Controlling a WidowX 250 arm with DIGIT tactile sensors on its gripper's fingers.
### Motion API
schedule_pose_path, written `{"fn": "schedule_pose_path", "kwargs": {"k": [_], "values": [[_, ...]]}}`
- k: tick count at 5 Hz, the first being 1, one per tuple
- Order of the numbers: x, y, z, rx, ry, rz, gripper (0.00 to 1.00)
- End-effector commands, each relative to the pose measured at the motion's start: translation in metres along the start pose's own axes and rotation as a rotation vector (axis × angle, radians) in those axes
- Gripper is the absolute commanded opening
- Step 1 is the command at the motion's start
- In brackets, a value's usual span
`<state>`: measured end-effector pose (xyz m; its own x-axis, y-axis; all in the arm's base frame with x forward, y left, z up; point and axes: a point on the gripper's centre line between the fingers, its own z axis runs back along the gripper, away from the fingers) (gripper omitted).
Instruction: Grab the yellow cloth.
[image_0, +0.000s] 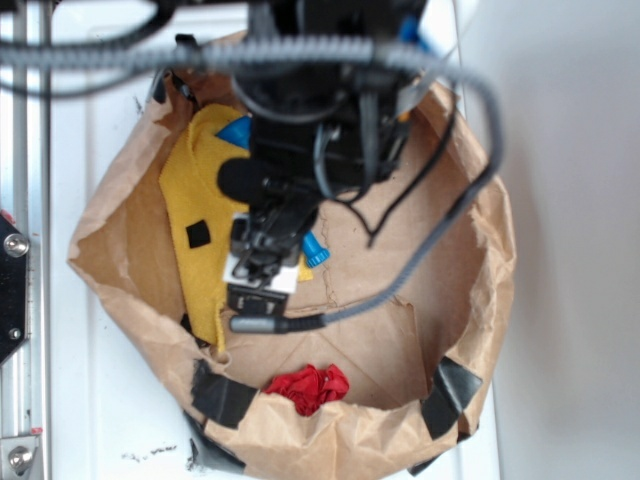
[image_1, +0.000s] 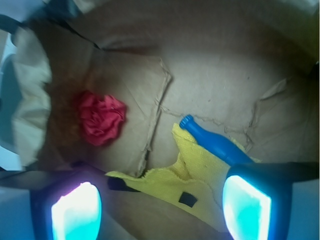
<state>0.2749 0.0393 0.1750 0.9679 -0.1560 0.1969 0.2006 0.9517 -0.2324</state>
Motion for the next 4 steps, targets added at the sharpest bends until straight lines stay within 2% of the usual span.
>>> {"fn": "schedule_pose_path", "kwargs": {"k": [1,2,3,4], "values": [[-0.023,0.008,-0.059,0.147,-0.104,-0.094,1.00],[-0.028,0.014,-0.084,0.160,-0.105,-0.141,1.00],[-0.027,0.018,-0.103,0.156,-0.066,-0.157,1.00],[-0.024,0.020,-0.116,0.173,-0.060,-0.155,1.00]]}}
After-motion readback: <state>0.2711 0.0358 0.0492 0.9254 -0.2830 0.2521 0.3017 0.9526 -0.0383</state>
